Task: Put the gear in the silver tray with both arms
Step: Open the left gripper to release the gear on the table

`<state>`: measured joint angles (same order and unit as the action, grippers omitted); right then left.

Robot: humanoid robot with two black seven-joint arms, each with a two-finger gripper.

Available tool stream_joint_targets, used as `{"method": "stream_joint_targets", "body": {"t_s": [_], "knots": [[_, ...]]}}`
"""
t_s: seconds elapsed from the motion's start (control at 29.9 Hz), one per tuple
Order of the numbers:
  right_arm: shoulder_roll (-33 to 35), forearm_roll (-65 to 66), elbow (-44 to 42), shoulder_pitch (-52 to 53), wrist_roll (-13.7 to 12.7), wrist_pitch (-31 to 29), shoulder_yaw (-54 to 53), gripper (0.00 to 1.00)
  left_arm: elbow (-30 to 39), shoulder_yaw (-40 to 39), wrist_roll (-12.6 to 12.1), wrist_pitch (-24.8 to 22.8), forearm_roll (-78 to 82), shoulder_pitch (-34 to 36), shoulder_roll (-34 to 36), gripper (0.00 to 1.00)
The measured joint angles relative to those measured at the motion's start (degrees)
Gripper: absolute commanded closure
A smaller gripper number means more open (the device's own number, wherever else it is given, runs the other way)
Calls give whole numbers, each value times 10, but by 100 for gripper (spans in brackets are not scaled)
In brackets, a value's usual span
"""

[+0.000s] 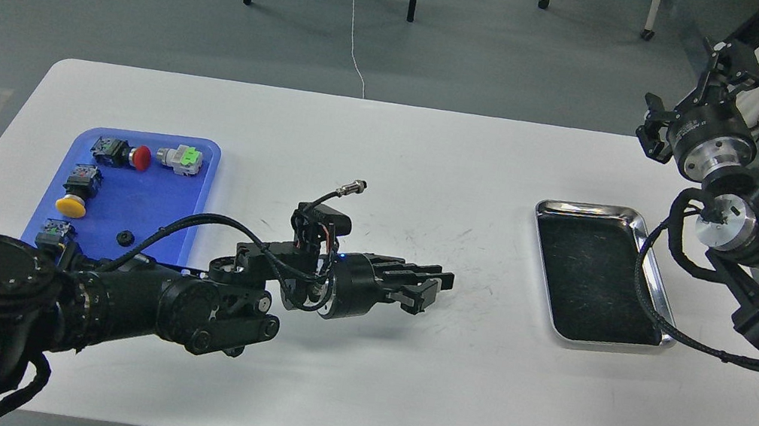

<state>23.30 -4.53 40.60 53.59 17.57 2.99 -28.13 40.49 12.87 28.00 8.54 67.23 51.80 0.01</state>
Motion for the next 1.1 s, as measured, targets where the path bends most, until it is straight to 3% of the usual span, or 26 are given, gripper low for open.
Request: {"method": "stream_joint_targets", "body": {"t_s": [0.37, 0.53, 0.64, 0.9, 1.1], "knots": [[0, -2, 0, 6, 0, 1, 35, 2, 9, -6, 0, 3, 0, -9, 0, 87], [0, -2, 0, 6, 0, 1, 36, 1, 7, -14, 0, 3, -1, -11, 0, 76], [0, -2, 0, 7, 0, 1, 36, 2, 5, -16, 0, 3, -2, -13, 0, 61], [-1, -2, 0, 8, 0, 1, 36, 2, 3, -24, 0, 3, -5, -18, 0, 58], [-2, -2, 0, 8, 0, 1, 40, 1, 3, -32, 0, 3, -6, -18, 0, 50]]}}
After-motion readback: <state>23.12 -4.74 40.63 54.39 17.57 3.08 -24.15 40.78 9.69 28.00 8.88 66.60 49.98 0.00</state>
